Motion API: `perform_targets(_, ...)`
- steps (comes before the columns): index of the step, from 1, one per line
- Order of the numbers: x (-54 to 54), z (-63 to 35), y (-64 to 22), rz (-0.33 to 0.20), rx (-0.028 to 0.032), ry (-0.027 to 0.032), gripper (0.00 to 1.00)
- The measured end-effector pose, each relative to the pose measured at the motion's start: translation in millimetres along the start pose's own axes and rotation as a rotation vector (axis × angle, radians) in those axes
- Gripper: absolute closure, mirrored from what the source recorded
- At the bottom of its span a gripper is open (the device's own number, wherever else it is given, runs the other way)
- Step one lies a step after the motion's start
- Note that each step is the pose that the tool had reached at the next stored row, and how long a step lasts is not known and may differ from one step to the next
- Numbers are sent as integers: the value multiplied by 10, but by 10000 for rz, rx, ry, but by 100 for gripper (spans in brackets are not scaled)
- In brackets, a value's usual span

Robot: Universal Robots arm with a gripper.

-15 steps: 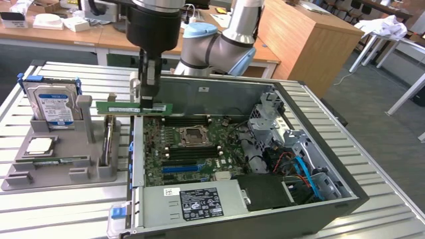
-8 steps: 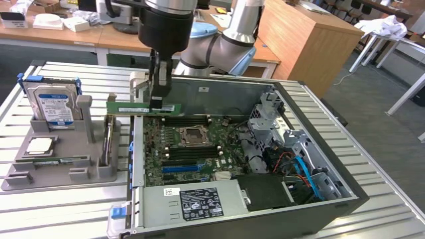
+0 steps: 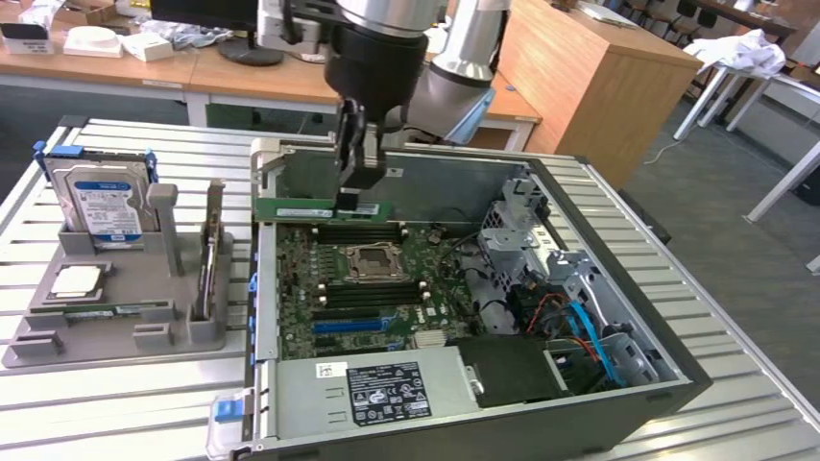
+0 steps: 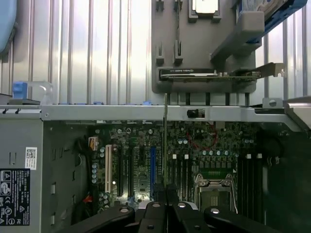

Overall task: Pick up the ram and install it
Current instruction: 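Pick up the ram and move it above insertion slot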

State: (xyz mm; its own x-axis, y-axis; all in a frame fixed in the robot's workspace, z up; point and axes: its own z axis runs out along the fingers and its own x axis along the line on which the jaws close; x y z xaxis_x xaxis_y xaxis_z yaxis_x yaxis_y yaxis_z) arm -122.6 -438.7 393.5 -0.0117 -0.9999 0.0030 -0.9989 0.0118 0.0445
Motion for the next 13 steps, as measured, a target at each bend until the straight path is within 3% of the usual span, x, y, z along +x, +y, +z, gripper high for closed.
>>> perform_targets(13,-4,-13,-306,-1,0,-1,88)
